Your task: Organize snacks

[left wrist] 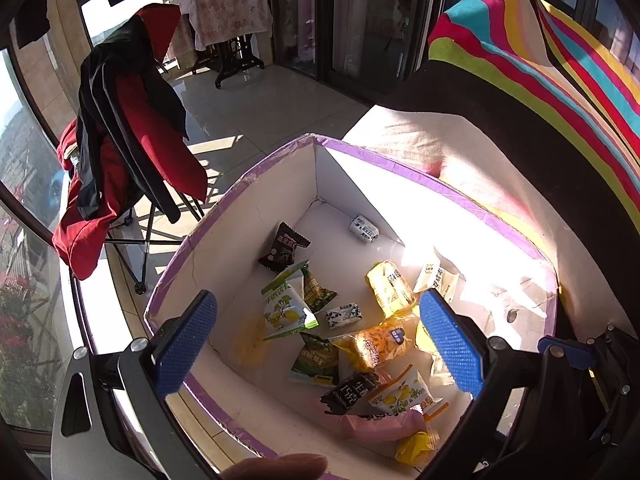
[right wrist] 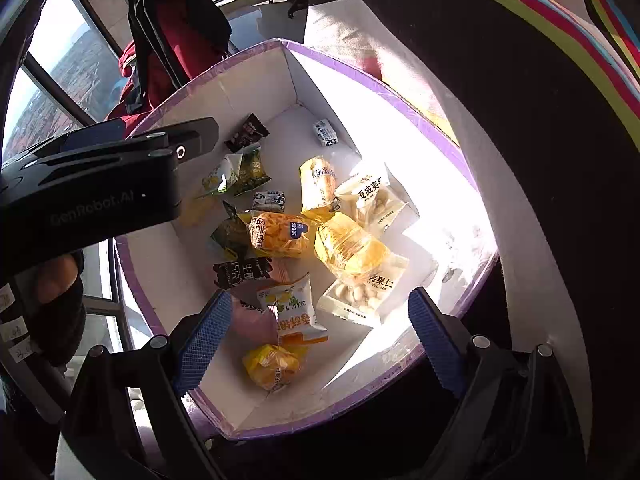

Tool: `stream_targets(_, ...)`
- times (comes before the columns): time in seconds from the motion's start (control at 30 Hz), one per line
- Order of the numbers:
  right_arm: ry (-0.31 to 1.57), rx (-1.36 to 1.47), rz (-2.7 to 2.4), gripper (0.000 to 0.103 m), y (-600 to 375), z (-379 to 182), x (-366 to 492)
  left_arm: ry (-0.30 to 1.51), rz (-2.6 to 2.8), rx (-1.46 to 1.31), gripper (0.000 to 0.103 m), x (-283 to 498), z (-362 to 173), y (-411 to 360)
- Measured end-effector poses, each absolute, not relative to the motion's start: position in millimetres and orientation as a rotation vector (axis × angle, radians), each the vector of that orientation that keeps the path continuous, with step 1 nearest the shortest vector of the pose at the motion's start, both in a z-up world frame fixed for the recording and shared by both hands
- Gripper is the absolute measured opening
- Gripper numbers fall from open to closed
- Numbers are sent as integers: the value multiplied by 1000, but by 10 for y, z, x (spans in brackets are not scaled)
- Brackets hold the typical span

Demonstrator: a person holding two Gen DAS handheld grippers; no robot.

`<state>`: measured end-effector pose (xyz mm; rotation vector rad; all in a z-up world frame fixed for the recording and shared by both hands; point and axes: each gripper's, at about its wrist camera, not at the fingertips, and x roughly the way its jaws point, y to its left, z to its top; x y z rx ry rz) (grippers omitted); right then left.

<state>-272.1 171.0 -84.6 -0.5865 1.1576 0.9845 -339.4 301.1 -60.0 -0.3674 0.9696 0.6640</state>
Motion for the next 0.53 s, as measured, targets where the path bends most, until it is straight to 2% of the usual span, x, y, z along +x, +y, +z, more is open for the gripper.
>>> stream_targets(0.53, 1158, -587, 985, 86, 1711, -844, -2716, 988, 663, -378, 101, -3382, -648, 3021)
